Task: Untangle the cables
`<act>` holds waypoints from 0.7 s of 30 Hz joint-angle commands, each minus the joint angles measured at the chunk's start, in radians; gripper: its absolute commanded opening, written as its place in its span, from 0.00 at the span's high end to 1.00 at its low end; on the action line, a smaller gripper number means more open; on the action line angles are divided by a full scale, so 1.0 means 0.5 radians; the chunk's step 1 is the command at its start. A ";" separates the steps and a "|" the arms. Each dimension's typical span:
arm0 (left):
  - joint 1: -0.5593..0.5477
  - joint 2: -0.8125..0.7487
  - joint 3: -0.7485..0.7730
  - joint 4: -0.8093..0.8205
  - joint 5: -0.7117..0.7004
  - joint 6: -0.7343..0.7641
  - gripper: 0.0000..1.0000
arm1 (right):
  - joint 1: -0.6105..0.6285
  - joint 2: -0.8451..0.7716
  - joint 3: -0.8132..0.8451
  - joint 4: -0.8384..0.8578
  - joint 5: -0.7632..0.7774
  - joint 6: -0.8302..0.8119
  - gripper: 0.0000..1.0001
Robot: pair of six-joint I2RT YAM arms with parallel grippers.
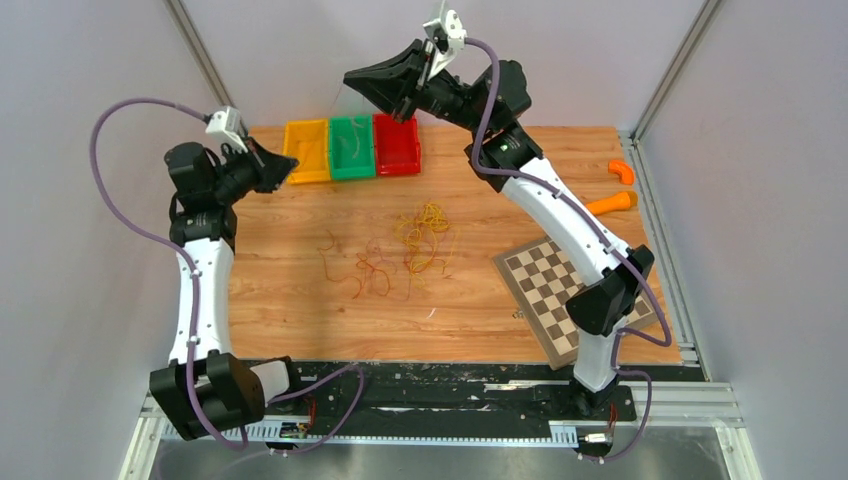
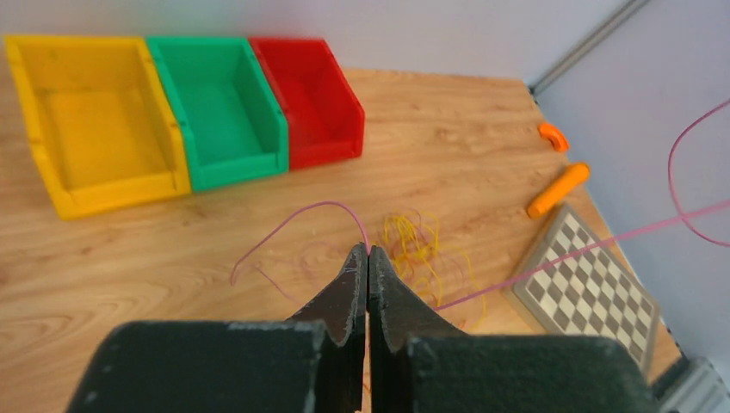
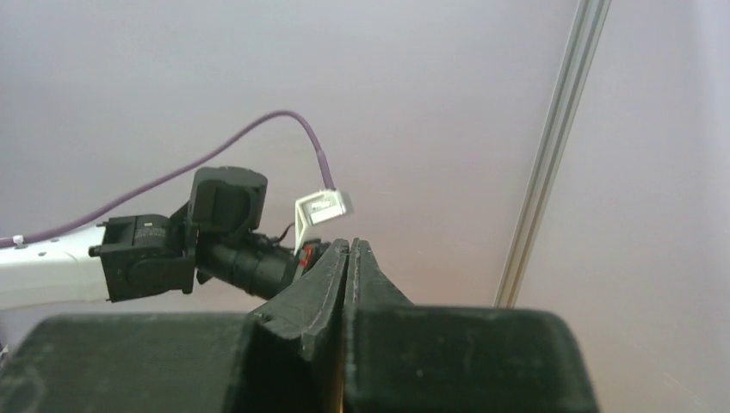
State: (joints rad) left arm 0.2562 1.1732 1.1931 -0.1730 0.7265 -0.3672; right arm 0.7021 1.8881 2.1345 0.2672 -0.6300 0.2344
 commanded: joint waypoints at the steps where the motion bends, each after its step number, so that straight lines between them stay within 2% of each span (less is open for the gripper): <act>1: 0.009 -0.170 -0.145 0.195 0.254 0.102 1.00 | -0.026 -0.030 -0.060 -0.038 0.061 -0.008 1.00; 4: 0.006 -0.181 -0.192 0.148 0.342 0.151 1.00 | -0.033 -0.069 -0.162 -0.041 0.043 -0.006 1.00; 6: -0.002 -0.180 -0.203 0.153 0.521 0.194 1.00 | -0.033 -0.073 -0.164 -0.041 0.005 0.008 1.00; 10: -0.047 -0.210 -0.196 0.285 0.701 0.090 1.00 | -0.033 -0.092 -0.243 -0.110 -0.035 -0.041 1.00; 14: -0.055 -0.191 -0.012 0.333 0.701 -0.012 1.00 | -0.059 -0.228 -0.579 -0.159 -0.050 -0.250 1.00; 17: -0.059 -0.124 0.260 0.451 0.683 -0.147 1.00 | -0.071 -0.315 -0.870 -0.244 -0.063 -0.429 0.98; 18: -0.059 -0.101 0.319 0.542 0.681 -0.257 1.00 | -0.072 -0.339 -0.957 -0.259 -0.093 -0.453 0.87; 20: -0.071 -0.021 0.616 0.635 0.670 -0.406 1.00 | -0.075 -0.339 -1.088 -0.283 -0.163 -0.537 0.43; 21: -0.086 0.045 0.697 0.653 0.667 -0.448 1.00 | -0.071 -0.324 -1.110 -0.293 -0.192 -0.534 0.29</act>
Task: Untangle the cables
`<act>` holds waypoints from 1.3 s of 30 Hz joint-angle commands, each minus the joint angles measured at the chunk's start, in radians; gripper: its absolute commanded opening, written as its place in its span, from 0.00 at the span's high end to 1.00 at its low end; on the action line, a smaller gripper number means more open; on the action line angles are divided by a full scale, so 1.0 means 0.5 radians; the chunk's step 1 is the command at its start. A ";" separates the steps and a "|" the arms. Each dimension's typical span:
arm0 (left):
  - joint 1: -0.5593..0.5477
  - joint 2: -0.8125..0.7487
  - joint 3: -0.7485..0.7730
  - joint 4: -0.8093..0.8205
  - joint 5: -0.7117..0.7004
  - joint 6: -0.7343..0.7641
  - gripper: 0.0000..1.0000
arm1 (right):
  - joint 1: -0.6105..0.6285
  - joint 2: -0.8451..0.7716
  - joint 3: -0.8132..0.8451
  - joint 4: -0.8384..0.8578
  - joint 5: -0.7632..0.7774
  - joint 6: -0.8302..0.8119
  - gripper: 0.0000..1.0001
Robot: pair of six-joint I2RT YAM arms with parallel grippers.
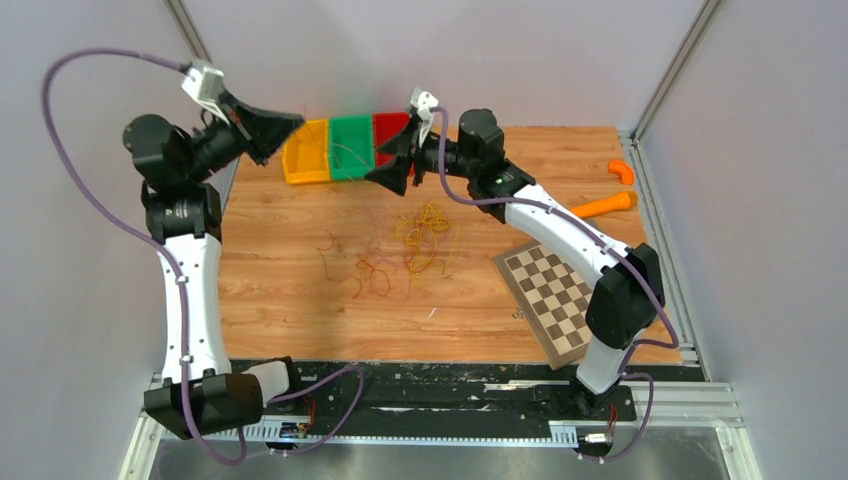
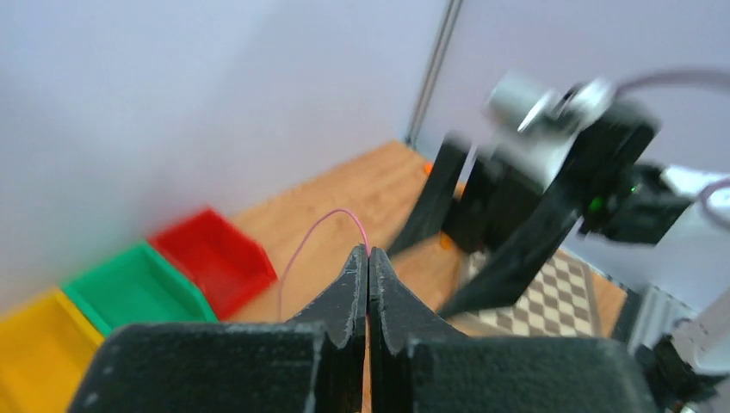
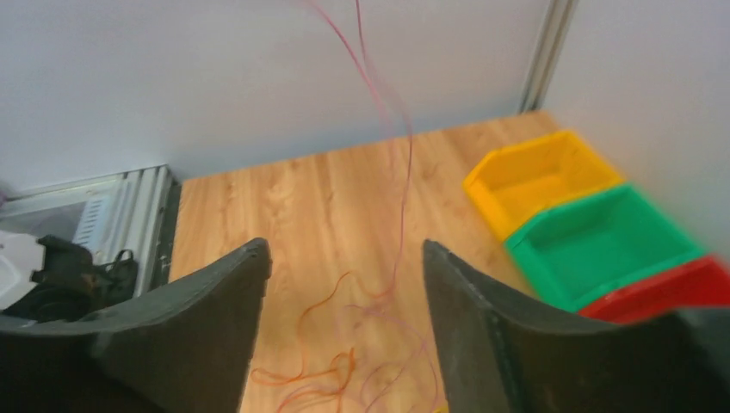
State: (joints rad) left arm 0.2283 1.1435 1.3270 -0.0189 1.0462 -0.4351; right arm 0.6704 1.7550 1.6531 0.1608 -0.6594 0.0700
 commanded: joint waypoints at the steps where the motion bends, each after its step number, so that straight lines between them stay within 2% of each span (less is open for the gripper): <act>1: -0.041 0.139 0.601 0.376 0.020 -0.393 1.00 | -0.005 -0.035 -0.139 -0.099 -0.147 -0.194 0.20; 2: -0.064 0.208 0.687 0.393 0.013 -0.430 1.00 | -0.002 -0.011 -0.095 -0.114 -0.153 -0.171 0.12; 3: -0.076 0.276 0.840 0.426 -0.010 -0.501 1.00 | 0.000 0.017 -0.070 -0.121 -0.149 -0.155 0.07; 7: -0.141 0.476 1.299 0.486 -0.129 -0.649 1.00 | 0.002 0.133 0.113 -0.119 -0.118 -0.089 0.00; 13: -0.194 0.737 1.845 0.531 -0.279 -0.785 1.00 | 0.052 0.321 0.338 0.007 -0.125 -0.006 0.00; 17: -0.205 0.757 1.948 0.554 -0.400 -0.754 1.00 | 0.082 0.441 0.405 0.067 -0.029 0.012 0.14; 19: -0.205 0.752 1.957 0.547 -0.435 -0.727 1.00 | 0.083 0.486 0.405 0.074 -0.011 0.042 0.19; 21: -0.205 0.740 1.935 0.491 -0.451 -0.682 1.00 | 0.082 0.469 0.370 0.074 -0.027 0.052 0.18; 24: -0.205 0.678 1.742 0.370 -0.485 -0.542 1.00 | 0.073 0.373 0.209 0.069 -0.005 -0.019 0.07; 28: -0.205 0.582 1.375 0.365 -0.504 -0.344 1.00 | -0.010 0.223 -0.040 -0.012 0.046 -0.079 0.01; 34: -0.204 0.594 1.065 0.447 -0.450 -0.284 1.00 | -0.204 -0.001 -0.390 -0.242 0.094 -0.245 0.00; 39: -0.205 0.673 0.939 0.545 -0.515 -0.271 1.00 | -0.336 -0.101 -0.508 -0.443 0.021 -0.259 0.00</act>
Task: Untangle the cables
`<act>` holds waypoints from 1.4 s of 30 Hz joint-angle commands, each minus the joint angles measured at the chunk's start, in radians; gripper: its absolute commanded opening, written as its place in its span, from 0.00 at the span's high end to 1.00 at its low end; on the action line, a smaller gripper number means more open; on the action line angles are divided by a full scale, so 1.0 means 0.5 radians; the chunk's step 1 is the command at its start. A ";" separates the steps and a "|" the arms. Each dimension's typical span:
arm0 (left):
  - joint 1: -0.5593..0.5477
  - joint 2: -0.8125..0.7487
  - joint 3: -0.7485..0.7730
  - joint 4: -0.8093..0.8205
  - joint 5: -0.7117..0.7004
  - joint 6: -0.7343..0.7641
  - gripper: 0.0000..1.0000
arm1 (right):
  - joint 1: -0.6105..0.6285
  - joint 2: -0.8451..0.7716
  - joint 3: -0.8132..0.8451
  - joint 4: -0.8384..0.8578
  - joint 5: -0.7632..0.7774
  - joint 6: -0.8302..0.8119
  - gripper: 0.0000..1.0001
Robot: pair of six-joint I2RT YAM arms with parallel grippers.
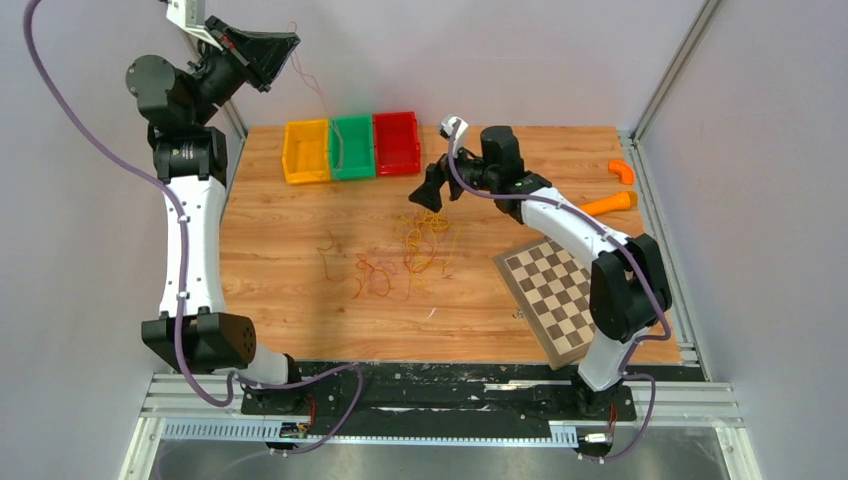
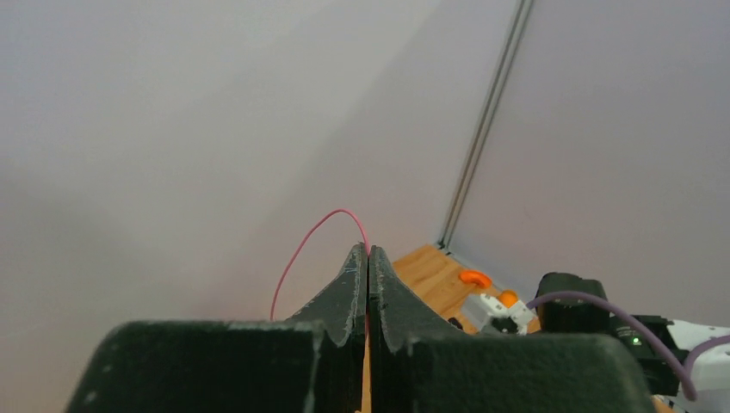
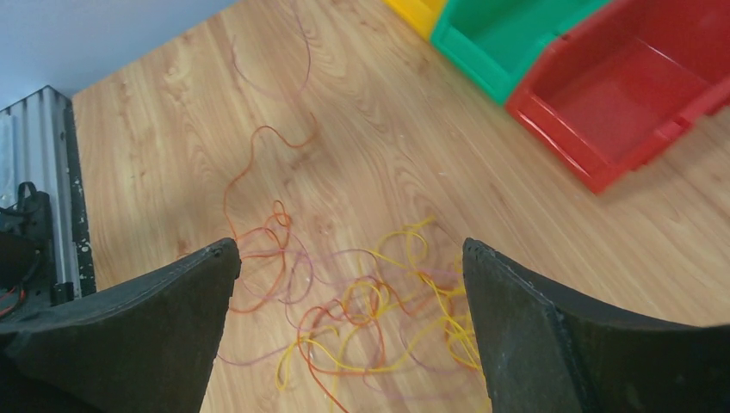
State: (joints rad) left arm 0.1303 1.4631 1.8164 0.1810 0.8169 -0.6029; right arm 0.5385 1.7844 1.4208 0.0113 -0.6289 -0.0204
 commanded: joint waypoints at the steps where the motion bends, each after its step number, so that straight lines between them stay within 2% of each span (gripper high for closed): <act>1: -0.009 0.076 -0.055 0.154 -0.075 0.071 1.00 | -0.093 -0.174 -0.064 -0.174 -0.043 -0.079 0.00; 9: -0.009 0.395 -0.028 0.369 -0.186 0.123 1.00 | -0.310 -0.252 -0.119 -0.294 -0.043 -0.131 0.00; 19: -0.019 1.063 0.686 0.387 -0.212 0.196 1.00 | -0.517 -0.235 -0.025 -0.434 -0.052 -0.130 0.00; 27: -0.090 1.336 1.066 0.367 -0.310 0.378 1.00 | -0.592 -0.203 0.041 -0.518 -0.055 -0.131 0.00; 33: -0.104 1.416 1.151 0.420 -0.543 0.530 1.00 | -0.610 -0.165 0.087 -0.549 -0.061 -0.140 0.00; 39: -0.104 1.463 1.185 0.444 -0.536 0.498 1.00 | -0.619 -0.114 0.133 -0.570 -0.071 -0.138 0.00; 42: -0.104 1.430 1.008 0.456 -0.468 0.420 1.00 | -0.618 -0.098 0.142 -0.575 -0.077 -0.140 0.00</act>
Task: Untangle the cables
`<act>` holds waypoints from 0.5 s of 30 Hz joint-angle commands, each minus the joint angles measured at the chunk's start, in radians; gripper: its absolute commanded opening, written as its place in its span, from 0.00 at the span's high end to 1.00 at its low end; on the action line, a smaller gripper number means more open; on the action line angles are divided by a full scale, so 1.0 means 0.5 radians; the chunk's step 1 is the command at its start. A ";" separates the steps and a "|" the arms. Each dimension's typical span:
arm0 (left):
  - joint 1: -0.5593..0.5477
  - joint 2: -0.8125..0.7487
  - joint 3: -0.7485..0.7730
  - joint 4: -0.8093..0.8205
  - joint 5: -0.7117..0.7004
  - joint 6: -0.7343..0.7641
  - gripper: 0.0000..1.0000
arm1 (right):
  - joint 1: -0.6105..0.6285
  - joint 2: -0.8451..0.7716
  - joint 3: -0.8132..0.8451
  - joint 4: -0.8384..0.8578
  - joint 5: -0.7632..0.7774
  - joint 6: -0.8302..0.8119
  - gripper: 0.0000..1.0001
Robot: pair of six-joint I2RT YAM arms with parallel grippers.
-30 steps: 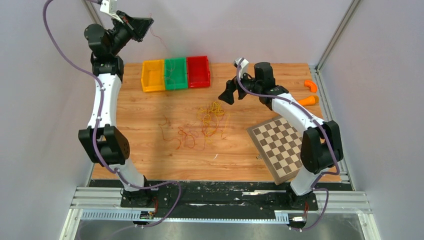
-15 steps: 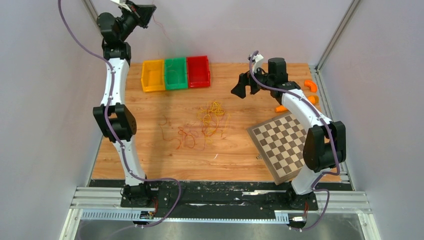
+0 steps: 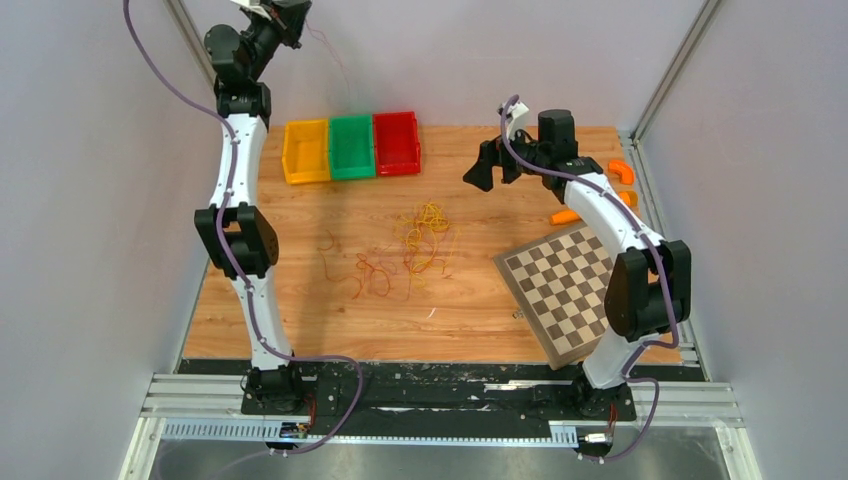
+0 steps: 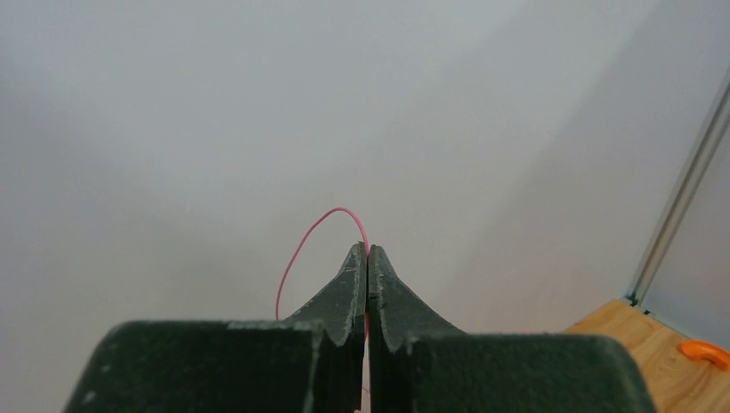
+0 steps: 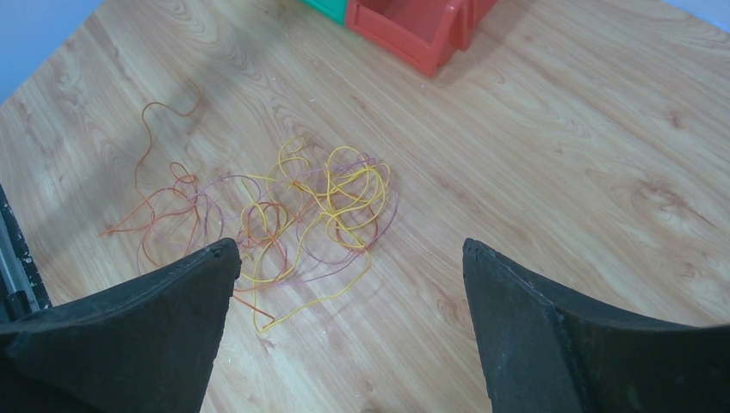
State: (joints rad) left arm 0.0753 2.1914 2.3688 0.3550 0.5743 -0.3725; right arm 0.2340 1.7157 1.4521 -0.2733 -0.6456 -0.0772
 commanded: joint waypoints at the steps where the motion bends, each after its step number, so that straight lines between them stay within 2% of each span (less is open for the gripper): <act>1: 0.005 -0.042 -0.151 0.130 0.045 -0.097 1.00 | -0.012 0.045 0.079 -0.006 -0.044 -0.026 0.00; 4: -0.001 -0.104 -0.464 0.149 0.258 -0.120 1.00 | -0.014 0.051 0.074 -0.009 -0.045 -0.025 0.00; 8: -0.008 -0.196 -0.804 0.121 0.217 -0.012 1.00 | -0.016 0.043 0.054 -0.014 -0.043 -0.021 0.00; 15: -0.008 -0.169 -0.863 -0.098 0.002 0.278 1.00 | -0.023 0.024 0.035 -0.029 -0.041 -0.030 0.00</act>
State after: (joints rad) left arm 0.0742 2.1670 1.8984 0.3115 0.6415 -0.3428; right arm 0.2317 1.7454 1.4540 -0.2996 -0.6483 -0.0780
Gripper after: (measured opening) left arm 0.007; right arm 0.998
